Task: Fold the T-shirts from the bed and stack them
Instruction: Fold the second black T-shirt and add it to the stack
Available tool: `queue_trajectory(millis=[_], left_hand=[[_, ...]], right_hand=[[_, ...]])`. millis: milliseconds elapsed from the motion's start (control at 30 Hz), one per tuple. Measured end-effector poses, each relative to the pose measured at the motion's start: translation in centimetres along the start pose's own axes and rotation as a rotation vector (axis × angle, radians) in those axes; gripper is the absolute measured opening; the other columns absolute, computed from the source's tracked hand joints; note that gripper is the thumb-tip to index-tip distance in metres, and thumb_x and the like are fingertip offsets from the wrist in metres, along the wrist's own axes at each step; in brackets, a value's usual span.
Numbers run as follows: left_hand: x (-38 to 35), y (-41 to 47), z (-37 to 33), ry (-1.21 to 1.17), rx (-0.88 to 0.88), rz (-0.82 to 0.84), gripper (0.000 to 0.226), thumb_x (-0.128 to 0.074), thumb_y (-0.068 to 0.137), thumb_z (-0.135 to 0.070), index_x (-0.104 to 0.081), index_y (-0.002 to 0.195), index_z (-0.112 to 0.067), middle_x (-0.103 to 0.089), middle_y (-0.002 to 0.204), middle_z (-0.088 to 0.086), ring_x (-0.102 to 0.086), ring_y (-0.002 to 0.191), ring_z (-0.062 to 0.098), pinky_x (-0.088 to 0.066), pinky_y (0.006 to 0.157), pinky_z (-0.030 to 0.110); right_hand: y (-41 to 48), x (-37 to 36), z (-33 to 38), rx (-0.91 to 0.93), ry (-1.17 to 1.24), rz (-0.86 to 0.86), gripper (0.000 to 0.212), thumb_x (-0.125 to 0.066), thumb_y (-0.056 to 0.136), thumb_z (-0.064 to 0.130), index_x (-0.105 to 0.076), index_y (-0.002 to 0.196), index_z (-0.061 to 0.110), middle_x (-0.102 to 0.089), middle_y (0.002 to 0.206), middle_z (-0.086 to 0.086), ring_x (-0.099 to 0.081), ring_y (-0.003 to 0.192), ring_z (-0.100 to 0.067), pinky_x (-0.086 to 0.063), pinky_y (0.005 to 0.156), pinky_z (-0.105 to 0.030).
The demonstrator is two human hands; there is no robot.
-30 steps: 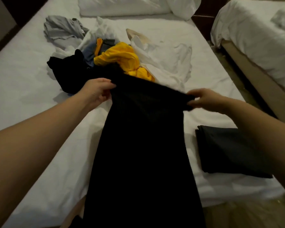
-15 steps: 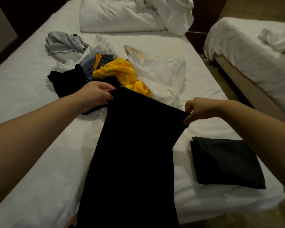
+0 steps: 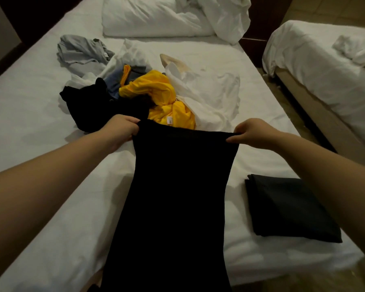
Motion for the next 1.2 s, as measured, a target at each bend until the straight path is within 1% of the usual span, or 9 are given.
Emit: queue_trajectory(millis=[100,233,433,600,700,767,833,967,1200], left_hand=[[0.4,0.4,-0.3,-0.022,-0.015,-0.005,0.028,-0.050,0.085,0.007,-0.056,0.063,-0.008,-0.045,0.052,0.005,-0.047,0.054,0.022,-0.036,0.057,0.028],[0.0,0.5,-0.2,-0.083,0.023,0.044,0.010,-0.066,0.083,-0.011,-0.058,0.077,-0.008,-0.051,0.069,0.010,-0.056,0.070,0.022,-0.041,0.069,0.031],[2.2,1.6,-0.2,-0.313,-0.029,-0.143,0.004,-0.060,0.087,-0.003,-0.062,0.085,-0.006,-0.068,0.059,-0.003,-0.063,0.068,0.010,-0.050,0.054,0.016],[1.2,1.4,0.3,-0.270,-0.025,-0.123,0.043,-0.066,0.083,-0.005,-0.053,0.122,0.005,-0.061,0.109,0.019,-0.062,0.098,0.028,-0.051,0.080,0.031],[1.4,1.3,-0.1,-0.260,-0.072,-0.166,0.036,-0.066,0.083,-0.006,-0.059,0.117,0.002,-0.067,0.102,0.017,-0.064,0.095,0.028,-0.051,0.087,0.035],[1.5,1.5,-1.0,-0.306,-0.125,-0.178,0.012,-0.058,0.088,-0.004,-0.065,0.099,-0.005,-0.071,0.076,0.002,-0.066,0.078,0.018,-0.053,0.078,0.029],[0.9,1.8,-2.2,-0.323,-0.169,-0.144,0.015,-0.053,0.092,-0.004,-0.063,0.087,-0.013,-0.070,0.067,-0.005,-0.066,0.070,0.011,-0.054,0.070,0.024],[-0.4,4.0,-2.4,-0.227,-0.200,-0.143,0.012,-0.053,0.092,-0.006,-0.062,0.088,-0.014,-0.063,0.083,0.005,-0.062,0.081,0.022,-0.050,0.080,0.034],[0.8,7.9,1.5,0.109,-0.188,-0.324,0.018,-0.063,0.087,-0.012,-0.058,0.103,-0.020,-0.059,0.103,0.005,-0.058,0.102,0.023,-0.048,0.093,0.039]], right_hand=[[0.2,0.6,-0.6,-0.007,0.100,-0.133,0.028,-0.068,0.083,0.028,-0.069,0.083,0.000,-0.058,0.071,-0.010,-0.050,0.068,-0.018,-0.039,0.062,-0.026],[0.5,-0.1,-0.7,-0.012,0.171,-0.173,0.027,-0.070,0.081,0.027,-0.067,0.079,0.000,-0.056,0.069,-0.009,-0.049,0.065,-0.016,-0.040,0.064,-0.028],[0.4,0.8,-3.9,-0.073,0.361,-0.324,0.032,-0.069,0.082,0.023,-0.066,0.087,-0.008,-0.050,0.064,-0.009,-0.043,0.058,-0.014,-0.034,0.055,-0.024],[1.8,-0.2,-1.4,-0.019,0.399,-0.276,0.021,-0.070,0.081,0.019,-0.065,0.086,-0.001,-0.059,0.075,-0.011,-0.054,0.071,-0.019,-0.044,0.066,-0.031],[2.0,0.5,-1.3,0.004,0.492,-0.336,0.015,-0.072,0.078,0.011,-0.057,0.075,0.015,-0.060,0.082,-0.012,-0.059,0.079,-0.023,-0.050,0.079,-0.038],[1.9,1.5,-2.8,-0.019,0.640,-0.401,0.017,-0.069,0.080,0.008,-0.056,0.077,0.018,-0.060,0.078,-0.009,-0.061,0.074,-0.022,-0.053,0.078,-0.038],[2.1,1.5,-3.0,-0.011,0.712,-0.386,0.017,-0.066,0.083,0.006,-0.056,0.085,0.019,-0.058,0.077,-0.007,-0.060,0.070,-0.020,-0.055,0.072,-0.033],[3.8,-0.6,-2.0,-0.015,0.713,-0.316,0.028,-0.059,0.088,0.006,-0.050,0.112,0.017,-0.057,0.088,-0.005,-0.060,0.076,-0.018,-0.053,0.074,-0.030],[8.7,-5.2,-4.9,-0.202,0.628,-0.430,0.029,-0.058,0.087,0.011,-0.050,0.114,0.021,-0.059,0.094,-0.003,-0.059,0.079,-0.017,-0.048,0.070,-0.027]])
Point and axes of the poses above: each hand's wrist, its own y-axis towards the middle knuckle, its own x-axis out of the back of the hand, z = x × y, the point moved 9 cm from there along y, towards the middle knuckle
